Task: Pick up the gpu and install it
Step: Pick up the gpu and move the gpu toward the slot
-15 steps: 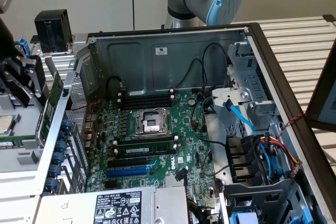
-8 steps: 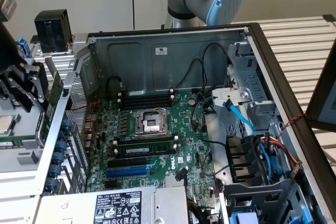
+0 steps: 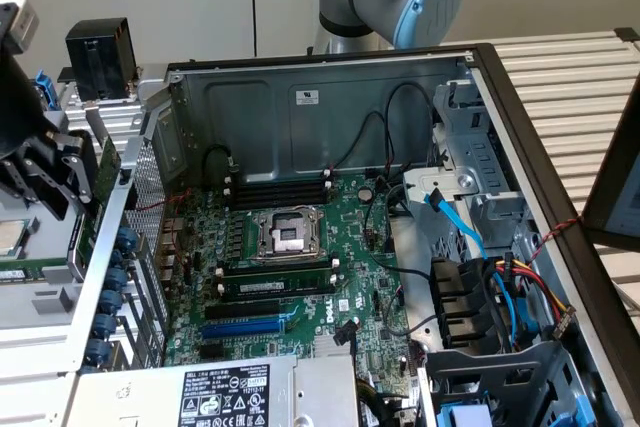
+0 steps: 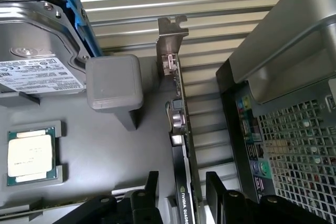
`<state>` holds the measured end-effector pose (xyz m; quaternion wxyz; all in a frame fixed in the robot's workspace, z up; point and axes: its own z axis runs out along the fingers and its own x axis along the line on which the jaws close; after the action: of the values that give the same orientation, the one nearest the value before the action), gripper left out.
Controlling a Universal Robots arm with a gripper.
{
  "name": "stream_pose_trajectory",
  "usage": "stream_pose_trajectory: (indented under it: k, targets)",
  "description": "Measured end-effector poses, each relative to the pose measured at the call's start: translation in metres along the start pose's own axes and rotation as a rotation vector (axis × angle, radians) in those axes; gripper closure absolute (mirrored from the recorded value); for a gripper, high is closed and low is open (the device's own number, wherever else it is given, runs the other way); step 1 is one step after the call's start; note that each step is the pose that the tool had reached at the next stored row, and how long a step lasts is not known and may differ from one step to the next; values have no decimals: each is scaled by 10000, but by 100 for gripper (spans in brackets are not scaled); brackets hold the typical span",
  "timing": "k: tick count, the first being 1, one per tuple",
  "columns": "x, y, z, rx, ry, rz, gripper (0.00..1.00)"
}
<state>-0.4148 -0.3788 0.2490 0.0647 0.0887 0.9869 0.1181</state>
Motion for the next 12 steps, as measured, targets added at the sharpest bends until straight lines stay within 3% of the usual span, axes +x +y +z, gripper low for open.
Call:
stream_pose_trajectory:
  k: [5, 12]
  targets:
    - [-4, -4, 66, -66, 7, 7, 51]
    - [-9, 0, 168, -99, 8, 11, 51]
